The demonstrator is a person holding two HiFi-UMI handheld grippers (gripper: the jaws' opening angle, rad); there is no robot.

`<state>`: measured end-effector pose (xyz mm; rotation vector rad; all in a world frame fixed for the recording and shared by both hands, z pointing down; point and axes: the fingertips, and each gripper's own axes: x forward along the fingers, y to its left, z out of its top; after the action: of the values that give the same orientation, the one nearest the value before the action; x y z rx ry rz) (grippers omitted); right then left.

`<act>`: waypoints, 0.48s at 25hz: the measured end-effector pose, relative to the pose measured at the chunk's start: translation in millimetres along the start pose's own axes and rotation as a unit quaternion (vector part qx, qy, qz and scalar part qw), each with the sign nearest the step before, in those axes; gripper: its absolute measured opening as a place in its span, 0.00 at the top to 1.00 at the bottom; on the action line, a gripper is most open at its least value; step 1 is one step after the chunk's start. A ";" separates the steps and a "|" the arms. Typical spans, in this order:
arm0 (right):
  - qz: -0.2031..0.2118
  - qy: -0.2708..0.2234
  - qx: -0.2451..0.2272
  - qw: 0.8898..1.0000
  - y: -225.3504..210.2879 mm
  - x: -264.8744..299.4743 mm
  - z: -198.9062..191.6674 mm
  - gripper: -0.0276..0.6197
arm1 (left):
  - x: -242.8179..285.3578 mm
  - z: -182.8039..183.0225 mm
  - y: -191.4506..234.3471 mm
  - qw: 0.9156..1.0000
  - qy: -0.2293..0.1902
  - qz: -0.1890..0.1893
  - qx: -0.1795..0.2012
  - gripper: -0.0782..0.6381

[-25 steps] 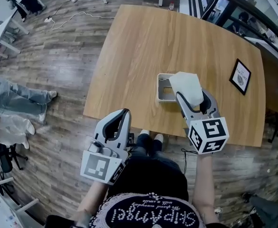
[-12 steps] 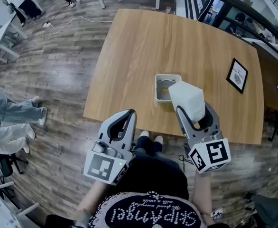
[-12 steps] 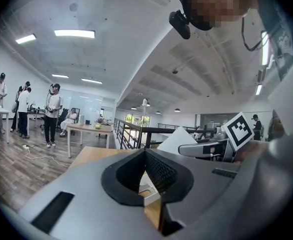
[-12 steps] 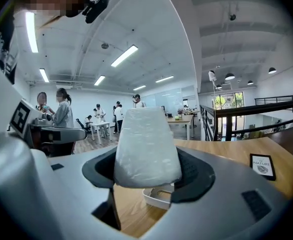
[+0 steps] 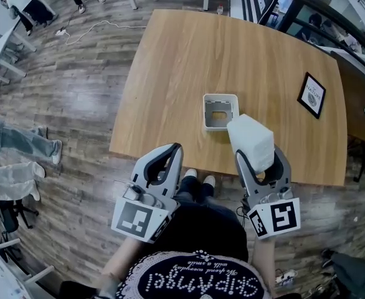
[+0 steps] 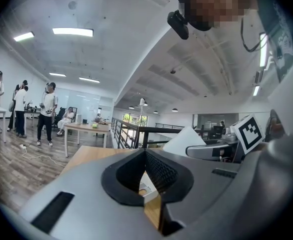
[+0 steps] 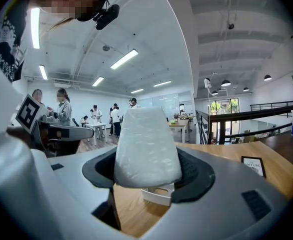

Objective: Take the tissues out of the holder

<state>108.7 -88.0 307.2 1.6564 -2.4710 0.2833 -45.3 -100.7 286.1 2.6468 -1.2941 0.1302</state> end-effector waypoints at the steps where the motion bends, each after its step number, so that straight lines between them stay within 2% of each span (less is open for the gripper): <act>1: -0.001 0.000 -0.003 1.000 1.5 -2.5 -1.3 0.51 | -0.3 -0.7 -0.3 1.000 0.001 0.000 -0.001 0.88; 6: -0.009 -0.001 -0.003 1.000 6.7 -12.7 -3.9 0.51 | 0.3 -1.0 -3.5 1.000 0.003 0.000 -0.001 0.88; 12: -0.023 -0.009 0.022 0.999 8.2 -20.9 -8.8 0.51 | 0.5 -1.5 -6.1 1.000 0.005 -0.001 -0.001 0.88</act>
<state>109.2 -64.1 310.3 1.7377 -2.4525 0.3198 -40.1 -97.1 286.9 2.6416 -1.2876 0.1415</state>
